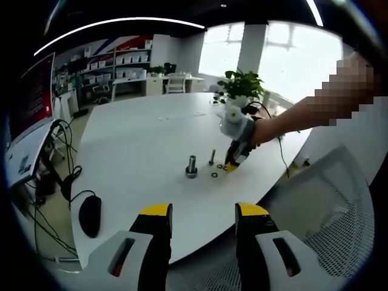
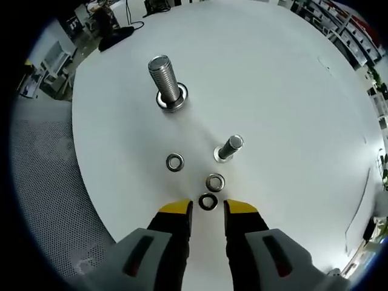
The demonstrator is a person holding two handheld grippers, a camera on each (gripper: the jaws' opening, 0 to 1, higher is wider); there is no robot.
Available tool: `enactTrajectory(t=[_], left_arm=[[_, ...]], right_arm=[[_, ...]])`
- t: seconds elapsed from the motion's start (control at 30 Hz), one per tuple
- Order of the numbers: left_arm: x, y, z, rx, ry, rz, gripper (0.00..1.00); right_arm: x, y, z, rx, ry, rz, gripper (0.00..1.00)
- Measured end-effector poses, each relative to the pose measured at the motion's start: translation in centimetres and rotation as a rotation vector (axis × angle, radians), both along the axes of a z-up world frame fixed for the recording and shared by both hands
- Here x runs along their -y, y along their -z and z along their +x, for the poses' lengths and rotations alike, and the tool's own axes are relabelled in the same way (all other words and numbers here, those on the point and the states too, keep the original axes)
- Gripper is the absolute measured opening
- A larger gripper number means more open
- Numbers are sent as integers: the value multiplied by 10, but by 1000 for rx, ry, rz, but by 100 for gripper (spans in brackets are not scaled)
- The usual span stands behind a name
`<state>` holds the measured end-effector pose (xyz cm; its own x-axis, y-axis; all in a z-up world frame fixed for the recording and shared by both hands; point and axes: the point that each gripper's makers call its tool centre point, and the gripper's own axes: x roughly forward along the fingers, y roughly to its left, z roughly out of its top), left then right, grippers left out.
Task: Place the washer onto the threaded stud by aligning its center hole with the stud, sliding it down to the base, and recovering from edge contact or off-axis alignment until the washer reaches the visible bottom stop.
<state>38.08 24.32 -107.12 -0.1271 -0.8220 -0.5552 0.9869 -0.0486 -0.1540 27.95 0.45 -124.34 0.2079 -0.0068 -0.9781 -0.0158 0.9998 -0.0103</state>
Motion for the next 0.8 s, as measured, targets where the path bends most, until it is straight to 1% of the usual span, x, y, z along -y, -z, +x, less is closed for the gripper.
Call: enactTrajectory(t=[0.07,0.13,0.23,0.33,0.37,0.47,0.53,0.57,0.67,0.73,0.8], left_arm=[[0,0,0,-2,2,0,40],[0,0,-1,0,3,1,40],[0,0,-2,-2,5,3,40],[0,0,-1,-2,5,3,40],[0,0,-1,-2,4,2,40],[-1,-1,-1,-3,2,2,40],[-1,-1,-1,-3,2,0,40],[-1,-2,-1,-3,2,0,40],[-1,-2,-1,-3,0,1,40],[-1,-2,-1,-4,0,0,40],[-1,-2,-2,-4,1,1,40]], right_arm=[[-3,-4,-3,3,-2,-1,23],[0,2,-3,8,0,-1,22],[-4,-2,-4,14,-5,-5,19],[-3,0,-2,-1,-65,-17,17],[-9,-2,-4,-7,-82,-22,16],[-4,2,-2,-14,-100,-29,16],[-4,0,-3,-10,-86,-18,16],[-3,1,0,-9,-88,-16,16],[-4,2,-3,-10,-100,-20,16],[-6,-3,-4,-9,-96,-19,16],[0,3,1,-8,-84,-14,15]])
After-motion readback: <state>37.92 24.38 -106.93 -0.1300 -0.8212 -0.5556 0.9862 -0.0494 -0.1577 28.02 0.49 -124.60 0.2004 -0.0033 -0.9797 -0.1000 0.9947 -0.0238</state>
